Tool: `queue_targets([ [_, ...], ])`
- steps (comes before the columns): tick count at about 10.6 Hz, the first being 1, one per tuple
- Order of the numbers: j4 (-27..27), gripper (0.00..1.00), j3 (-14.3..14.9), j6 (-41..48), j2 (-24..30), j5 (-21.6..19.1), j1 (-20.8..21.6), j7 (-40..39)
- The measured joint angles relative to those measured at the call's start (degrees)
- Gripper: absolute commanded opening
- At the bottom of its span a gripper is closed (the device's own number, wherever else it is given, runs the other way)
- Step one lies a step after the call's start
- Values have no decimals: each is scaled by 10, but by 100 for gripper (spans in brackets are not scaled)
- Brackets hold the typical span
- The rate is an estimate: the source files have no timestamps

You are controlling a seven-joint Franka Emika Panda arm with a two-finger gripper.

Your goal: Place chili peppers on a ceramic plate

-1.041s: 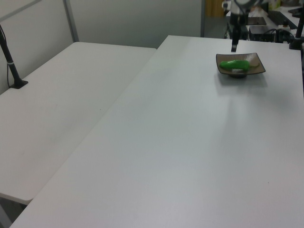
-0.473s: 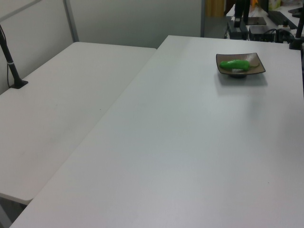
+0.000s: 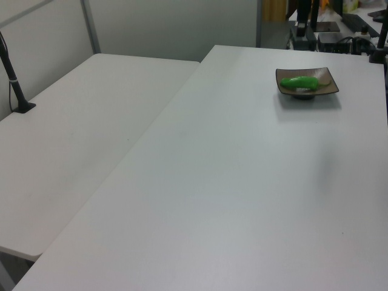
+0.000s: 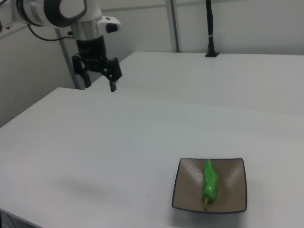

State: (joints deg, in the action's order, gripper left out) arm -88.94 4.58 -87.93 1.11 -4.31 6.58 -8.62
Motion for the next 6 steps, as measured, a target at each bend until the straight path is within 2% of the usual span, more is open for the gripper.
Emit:
queue_targets([
  [2, -8, 100, -28, -13, -2, 0, 5, 25],
  [6, -45, 100, -34, -81, -9, 0, 12, 22],
])
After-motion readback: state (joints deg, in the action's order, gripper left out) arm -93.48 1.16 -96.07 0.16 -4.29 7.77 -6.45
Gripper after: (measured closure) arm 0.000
